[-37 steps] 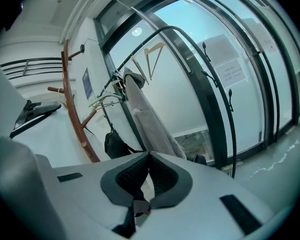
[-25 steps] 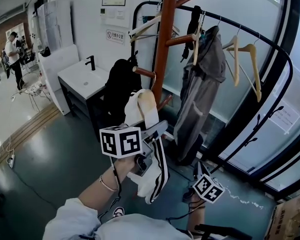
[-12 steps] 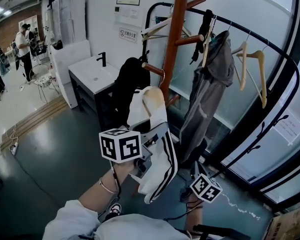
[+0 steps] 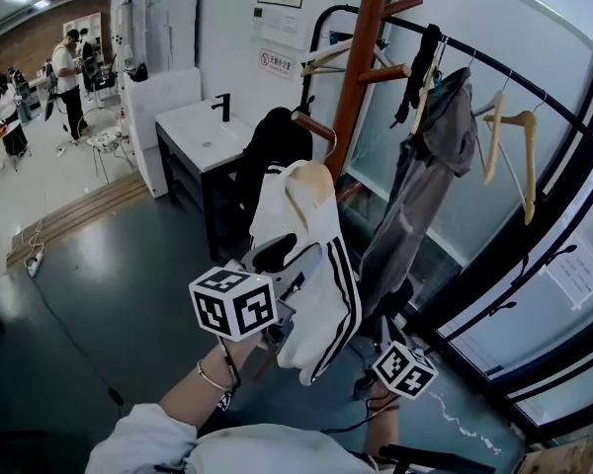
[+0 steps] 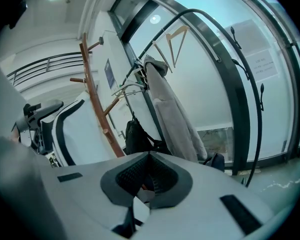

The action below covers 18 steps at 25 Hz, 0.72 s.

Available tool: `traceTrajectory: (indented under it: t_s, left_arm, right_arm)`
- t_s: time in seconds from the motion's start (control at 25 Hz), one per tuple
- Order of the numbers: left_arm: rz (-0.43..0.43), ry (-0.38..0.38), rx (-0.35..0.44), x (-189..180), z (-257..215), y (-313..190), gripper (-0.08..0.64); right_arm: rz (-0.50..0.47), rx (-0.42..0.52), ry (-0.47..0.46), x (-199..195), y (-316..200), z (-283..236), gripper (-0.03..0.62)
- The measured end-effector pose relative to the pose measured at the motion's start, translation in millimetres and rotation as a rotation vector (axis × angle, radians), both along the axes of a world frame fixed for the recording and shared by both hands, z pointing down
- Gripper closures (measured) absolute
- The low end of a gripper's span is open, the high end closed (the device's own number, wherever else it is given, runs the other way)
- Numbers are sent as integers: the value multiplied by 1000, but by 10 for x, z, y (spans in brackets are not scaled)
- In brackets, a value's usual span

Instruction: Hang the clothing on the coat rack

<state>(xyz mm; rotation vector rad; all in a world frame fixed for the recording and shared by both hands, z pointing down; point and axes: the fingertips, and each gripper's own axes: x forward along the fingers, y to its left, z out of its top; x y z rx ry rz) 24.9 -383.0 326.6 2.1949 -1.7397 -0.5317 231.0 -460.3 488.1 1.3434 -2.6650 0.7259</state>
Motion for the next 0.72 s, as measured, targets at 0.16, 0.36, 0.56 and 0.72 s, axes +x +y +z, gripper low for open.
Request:
traceTrajectory:
  t_s: [0.16, 0.36, 0.56, 0.72]
  left_arm:
    - [-97, -104, -21, 26, 138, 171, 367]
    - [-164, -153, -59, 121, 349, 434, 457]
    - [-268, -143, -86, 26, 499, 682, 535]
    - [-339, -166, -104, -88, 613, 740, 551]
  right_arm:
    - [-51, 19, 5, -31, 56, -53, 569]
    - [-59, 46, -21, 28, 76, -136, 569]
    - [-85, 54, -8, 9, 122, -128, 569]
    - [-91, 42, 1, -28, 168, -65, 569]
